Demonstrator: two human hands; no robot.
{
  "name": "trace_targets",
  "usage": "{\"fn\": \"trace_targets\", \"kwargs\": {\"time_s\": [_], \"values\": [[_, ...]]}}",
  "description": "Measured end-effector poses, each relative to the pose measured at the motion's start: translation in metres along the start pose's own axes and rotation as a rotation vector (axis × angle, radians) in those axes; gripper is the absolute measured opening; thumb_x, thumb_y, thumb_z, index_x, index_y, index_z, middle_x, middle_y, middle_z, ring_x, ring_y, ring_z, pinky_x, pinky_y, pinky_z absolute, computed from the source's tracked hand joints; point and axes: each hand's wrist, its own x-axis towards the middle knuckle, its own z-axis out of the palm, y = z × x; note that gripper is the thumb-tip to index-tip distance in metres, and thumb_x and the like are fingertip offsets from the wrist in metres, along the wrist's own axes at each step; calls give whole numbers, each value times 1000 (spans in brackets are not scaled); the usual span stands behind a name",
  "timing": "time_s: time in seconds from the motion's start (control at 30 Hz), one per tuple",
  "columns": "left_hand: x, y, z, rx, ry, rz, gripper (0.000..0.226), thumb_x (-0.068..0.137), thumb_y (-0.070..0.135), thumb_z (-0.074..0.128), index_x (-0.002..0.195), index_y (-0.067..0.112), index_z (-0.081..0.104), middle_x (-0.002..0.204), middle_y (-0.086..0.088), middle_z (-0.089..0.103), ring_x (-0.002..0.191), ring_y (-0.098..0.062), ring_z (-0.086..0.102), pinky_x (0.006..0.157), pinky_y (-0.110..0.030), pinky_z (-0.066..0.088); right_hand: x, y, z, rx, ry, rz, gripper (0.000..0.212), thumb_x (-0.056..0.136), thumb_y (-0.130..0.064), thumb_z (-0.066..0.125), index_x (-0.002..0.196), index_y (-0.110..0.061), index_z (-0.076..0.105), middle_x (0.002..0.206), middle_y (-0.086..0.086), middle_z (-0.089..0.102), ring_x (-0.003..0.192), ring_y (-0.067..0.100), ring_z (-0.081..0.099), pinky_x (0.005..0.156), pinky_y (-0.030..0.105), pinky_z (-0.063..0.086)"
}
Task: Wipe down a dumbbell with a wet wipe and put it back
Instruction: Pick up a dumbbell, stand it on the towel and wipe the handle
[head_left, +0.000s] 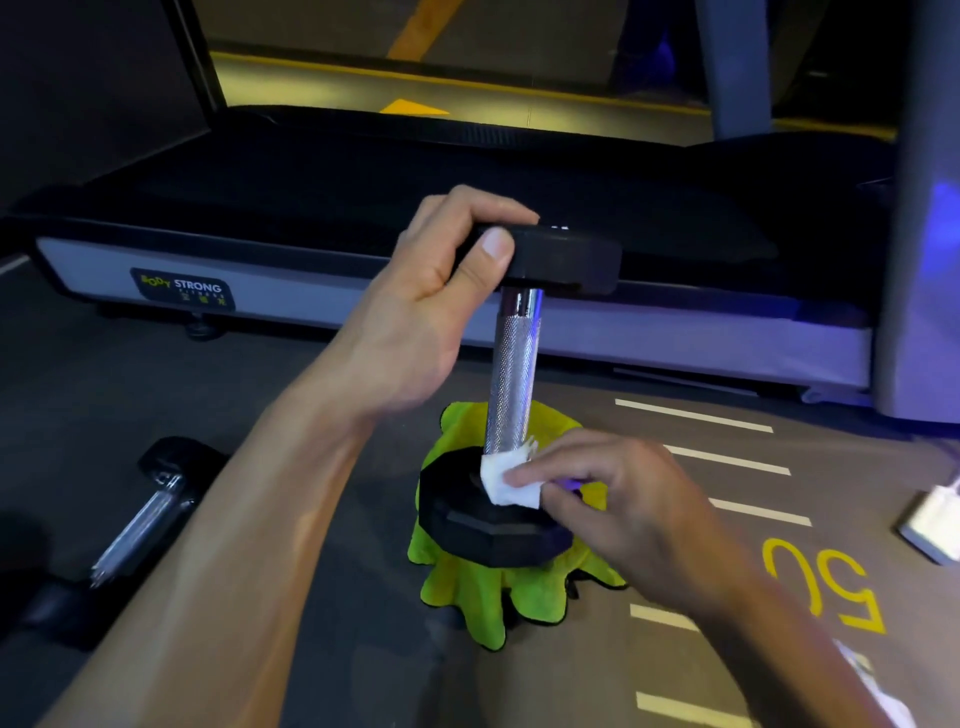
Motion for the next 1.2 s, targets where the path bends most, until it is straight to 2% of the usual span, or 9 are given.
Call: {"fn": "trace_targets", "kwargs": {"time_s": [0.23, 0.33, 0.43, 0.57, 0.63, 0.8, 0.97, 1.1, 1.2], "values": [[2, 4, 4, -32, -6, 42, 23, 108, 24, 42, 123, 26, 59, 110, 12, 50, 105, 12, 50, 98, -7, 33, 18, -1, 9, -191, -15, -77, 29, 84, -17, 66, 98, -39, 79, 83, -24, 60, 75, 2, 56, 68, 18, 41], [2, 5, 4, -18, -11, 35, 22, 108, 26, 43, 124, 27, 59, 110, 13, 50, 105, 11, 50, 99, -9, 34, 33, -5, -1, -200, 243, -234, 24, 86, -11, 70, 100, -28, 81, 80, -22, 47, 72, -4, 44, 67, 13, 33], [3, 5, 4, -35, -21, 17, 22, 108, 28, 44, 123, 30, 59, 111, 13, 51, 107, 7, 52, 100, -11, 37, 51, -9, -5, -227, 513, -270, 19, 93, -8, 71, 107, -19, 78, 89, -11, 55, 75, 3, 50, 69, 21, 41], [4, 5, 6, -27, 5, 18, 22, 108, 29, 44, 123, 31, 60, 111, 12, 52, 107, 7, 52, 99, -11, 36, 23, -2, 21, -308, 381, -283, 20, 96, -10, 64, 111, -18, 74, 100, 1, 63, 86, 28, 63, 74, 40, 52], [4, 4, 7, -21, 13, 11, 22, 108, 29, 45, 124, 30, 61, 111, 12, 52, 107, 7, 52, 99, -9, 35, 17, -2, 18, -327, 328, -301, 22, 95, -12, 62, 112, -23, 73, 101, -2, 63, 88, 26, 64, 75, 37, 51], [5, 5, 7, -20, 11, -3, 24, 108, 31, 45, 125, 26, 62, 112, 9, 52, 107, 8, 53, 99, -10, 38, 50, -8, 0, -307, 599, -323, 19, 97, -8, 67, 113, -13, 75, 106, 1, 66, 89, 21, 66, 75, 32, 54], [3, 2, 5, -28, 32, -16, 24, 108, 32, 45, 125, 28, 61, 114, 9, 53, 108, 9, 53, 99, -9, 36, 21, 0, 23, -351, 429, -273, 44, 90, 6, 64, 132, -8, 67, 125, 9, 62, 104, 32, 67, 78, 45, 59], [3, 2, 6, -44, 33, -20, 23, 108, 32, 46, 125, 28, 61, 117, 5, 54, 111, 3, 55, 100, -14, 40, 51, -7, 5, -359, 535, -314, 31, 101, -11, 53, 129, -11, 66, 121, 7, 60, 103, 27, 65, 81, 44, 57], [4, 1, 5, -27, 42, -18, 23, 107, 33, 46, 125, 30, 61, 116, 7, 55, 114, -3, 54, 103, -20, 41, 44, -6, 19, -326, 510, -249, 44, 96, 0, 60, 139, -9, 60, 134, 6, 55, 116, 28, 63, 88, 46, 57]]}}
